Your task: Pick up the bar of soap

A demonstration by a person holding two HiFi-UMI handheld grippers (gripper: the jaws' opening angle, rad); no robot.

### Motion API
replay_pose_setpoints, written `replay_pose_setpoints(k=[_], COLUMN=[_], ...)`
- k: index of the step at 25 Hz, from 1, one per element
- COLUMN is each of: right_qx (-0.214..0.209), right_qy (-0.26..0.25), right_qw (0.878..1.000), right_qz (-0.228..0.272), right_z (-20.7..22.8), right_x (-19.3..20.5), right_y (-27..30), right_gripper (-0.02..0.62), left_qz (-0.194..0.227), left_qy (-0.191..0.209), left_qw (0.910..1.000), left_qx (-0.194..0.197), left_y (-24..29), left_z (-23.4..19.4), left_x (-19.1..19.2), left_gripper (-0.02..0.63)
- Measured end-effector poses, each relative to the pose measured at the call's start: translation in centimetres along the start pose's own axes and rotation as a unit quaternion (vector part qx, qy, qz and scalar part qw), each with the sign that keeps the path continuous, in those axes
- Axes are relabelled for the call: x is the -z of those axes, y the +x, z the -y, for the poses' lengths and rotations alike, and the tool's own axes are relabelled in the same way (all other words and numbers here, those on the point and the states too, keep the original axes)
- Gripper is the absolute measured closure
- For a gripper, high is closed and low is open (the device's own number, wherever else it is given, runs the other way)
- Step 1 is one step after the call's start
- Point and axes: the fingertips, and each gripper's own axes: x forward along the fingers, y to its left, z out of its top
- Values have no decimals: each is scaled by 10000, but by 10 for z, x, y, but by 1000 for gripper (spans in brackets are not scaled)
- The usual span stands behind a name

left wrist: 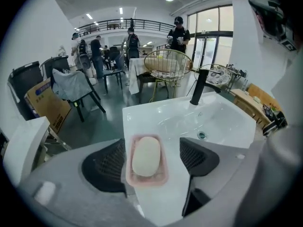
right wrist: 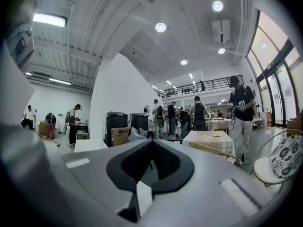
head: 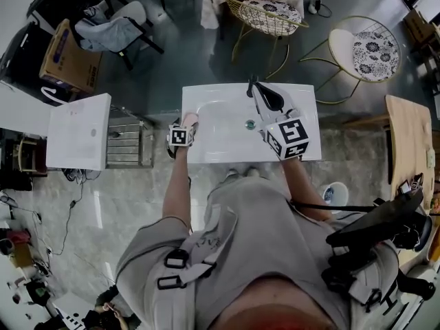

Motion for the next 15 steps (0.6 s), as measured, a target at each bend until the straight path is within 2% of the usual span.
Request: replay_pose_setpoints(k=[2,5,7,8,9,12,15], right_qx=[5,-4,-8,-2,13,85,117], right_qy=[-15,-32,-54,-63,-65,-44,-44], right_qw=[10000,9999,9999,9999,9998,9997,9996], right_qz=[-62,-122,-149,-160,-174,-222,-256], right_z=[0,-2,-3,-2,-1,3,5], right_x=[3,6,8,8,9,11,14], right_y=[1,2,1,0,0,2,4], right_gripper=[594,594,594,594,594,594,594], left_qz=[-216,-563,-723,-742,-733,-757,-1073], left_qy=[339,945,1131,1150,1136,1066,985], left_qw=[9992,9938,9908,9904,9906,9912,9890], left_qx=[-12,161,193,193,203,204,258], left_y=[11,31,38,39,40,42,48], left_z=[-2,3,2,2,1,-5,-9], left_x=[3,8,12,11,10,6,18], left_gripper=[279,279,293,354,385,388,387])
